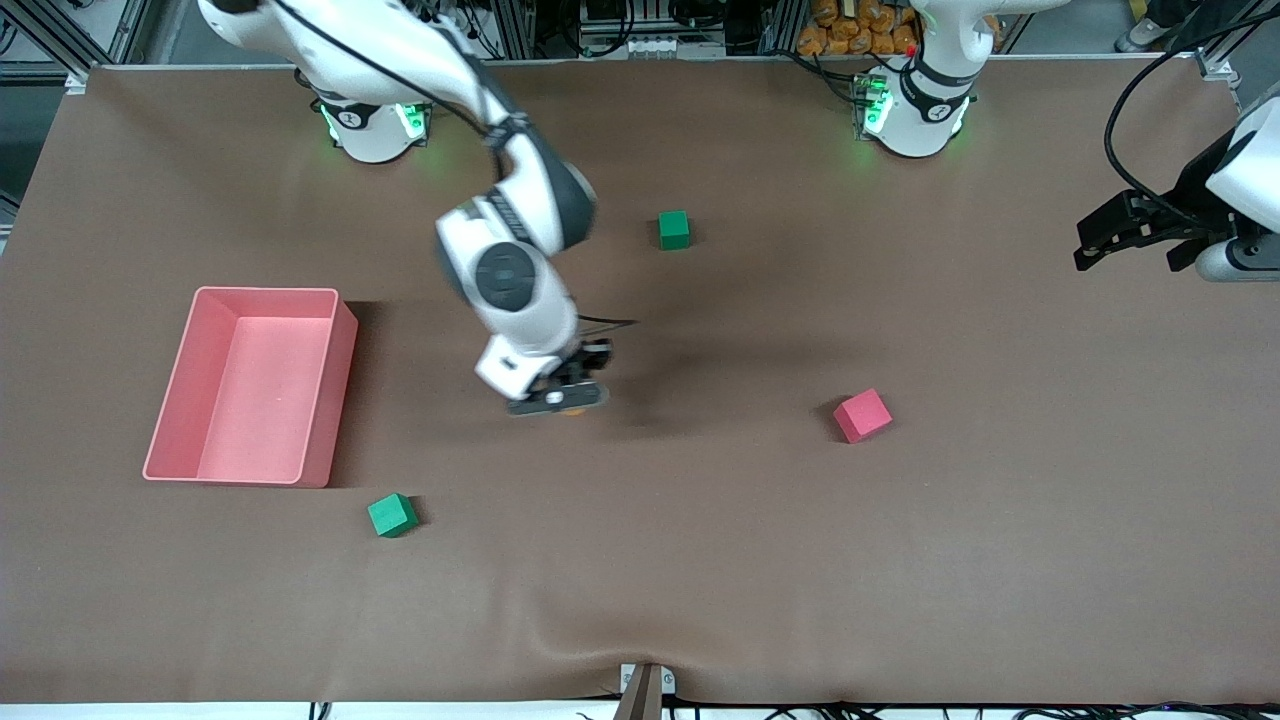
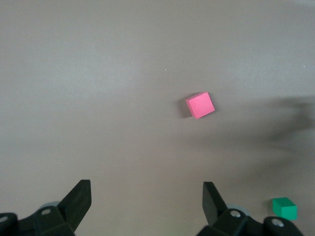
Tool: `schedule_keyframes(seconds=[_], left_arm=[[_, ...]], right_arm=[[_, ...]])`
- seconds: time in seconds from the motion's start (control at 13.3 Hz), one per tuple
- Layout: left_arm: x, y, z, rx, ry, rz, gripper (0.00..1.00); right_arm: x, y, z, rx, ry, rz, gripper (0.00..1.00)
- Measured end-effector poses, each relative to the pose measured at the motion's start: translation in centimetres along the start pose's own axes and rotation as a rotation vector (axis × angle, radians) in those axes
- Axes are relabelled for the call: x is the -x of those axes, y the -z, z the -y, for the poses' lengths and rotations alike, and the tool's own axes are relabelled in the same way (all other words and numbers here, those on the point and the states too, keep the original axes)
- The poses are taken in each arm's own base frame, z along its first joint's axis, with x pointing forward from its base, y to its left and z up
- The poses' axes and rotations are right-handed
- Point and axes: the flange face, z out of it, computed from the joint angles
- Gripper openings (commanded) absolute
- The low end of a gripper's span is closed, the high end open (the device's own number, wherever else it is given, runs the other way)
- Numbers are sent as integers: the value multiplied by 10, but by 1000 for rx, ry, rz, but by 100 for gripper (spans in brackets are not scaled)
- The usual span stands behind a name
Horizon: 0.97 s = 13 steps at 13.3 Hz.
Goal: Place and upright button with both arms
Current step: 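Lift the button out of the tray and set it on the table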
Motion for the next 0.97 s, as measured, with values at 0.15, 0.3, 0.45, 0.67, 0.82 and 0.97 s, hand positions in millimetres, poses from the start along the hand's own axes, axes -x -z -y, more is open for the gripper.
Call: schedule_keyframes(seconds=[0.15, 0.3, 0.45, 0.67, 0.82, 0.97], left_arm=[[-1, -2, 0, 0, 0, 4, 100], [-2, -4, 0, 0, 0, 8, 100], [-2, -5, 0, 0, -1, 9, 100], [-2, -5, 0, 0, -1, 10, 100], [-2, -6, -1, 0, -2, 11, 100], [-3, -8, -1, 0, -3, 14, 100]], right_arm=[[5, -33, 44, -39, -61, -65, 0], [11, -65, 72, -70, -91, -104, 0], [16, -86, 87, -78, -105, -110, 21], [18, -99, 94, -75, -113, -106, 100], [12, -97, 89, -72, -124, -116, 100], [-10, -87, 70, -75, -160, -140, 100]])
